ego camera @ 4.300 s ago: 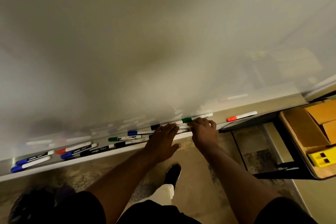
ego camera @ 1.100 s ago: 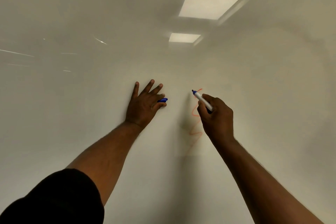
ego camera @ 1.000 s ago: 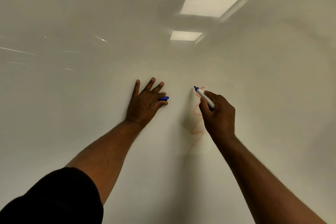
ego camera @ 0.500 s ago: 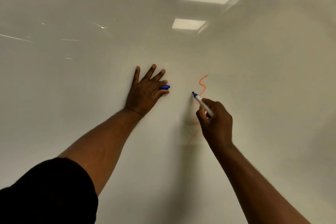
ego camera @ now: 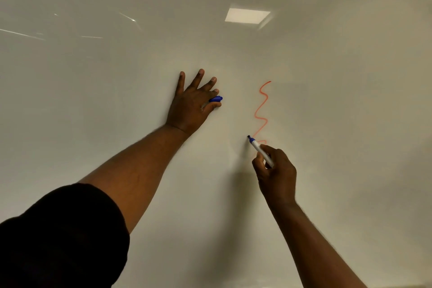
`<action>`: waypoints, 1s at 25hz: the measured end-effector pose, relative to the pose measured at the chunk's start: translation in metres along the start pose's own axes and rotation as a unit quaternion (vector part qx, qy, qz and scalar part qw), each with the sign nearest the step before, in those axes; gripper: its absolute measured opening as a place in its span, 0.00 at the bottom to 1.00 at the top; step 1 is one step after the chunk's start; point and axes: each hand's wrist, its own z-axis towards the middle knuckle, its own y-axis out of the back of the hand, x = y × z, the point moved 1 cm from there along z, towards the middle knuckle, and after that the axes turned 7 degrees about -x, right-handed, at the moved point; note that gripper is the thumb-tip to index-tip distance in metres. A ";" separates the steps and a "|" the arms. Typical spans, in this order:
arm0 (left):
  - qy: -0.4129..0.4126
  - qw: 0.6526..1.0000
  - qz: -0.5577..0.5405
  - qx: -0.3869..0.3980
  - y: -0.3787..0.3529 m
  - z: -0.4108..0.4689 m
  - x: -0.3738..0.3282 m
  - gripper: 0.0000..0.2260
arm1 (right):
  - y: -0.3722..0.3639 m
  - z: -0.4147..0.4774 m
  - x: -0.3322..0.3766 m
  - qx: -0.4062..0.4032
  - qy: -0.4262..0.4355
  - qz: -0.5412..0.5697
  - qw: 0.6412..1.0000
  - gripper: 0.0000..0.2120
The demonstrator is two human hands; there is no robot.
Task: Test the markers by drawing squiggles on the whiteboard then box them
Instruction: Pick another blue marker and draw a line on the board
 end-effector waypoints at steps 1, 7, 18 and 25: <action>0.001 1.000 0.001 0.007 0.000 -0.001 0.000 0.17 | 0.000 -0.007 -0.003 0.017 0.013 -0.002 1.000 0.11; 0.008 1.000 -0.017 0.024 0.003 -0.017 -0.003 0.17 | 0.009 -0.054 -0.029 0.061 -0.023 -0.025 0.998 0.13; 0.030 0.991 -0.070 0.107 0.003 -0.097 -0.017 0.14 | 0.027 -0.109 -0.029 0.185 0.004 -0.034 0.982 0.10; 0.240 0.921 -0.199 0.233 0.019 -0.231 -0.065 0.15 | 0.043 -0.138 -0.037 0.184 0.023 -0.056 0.981 0.13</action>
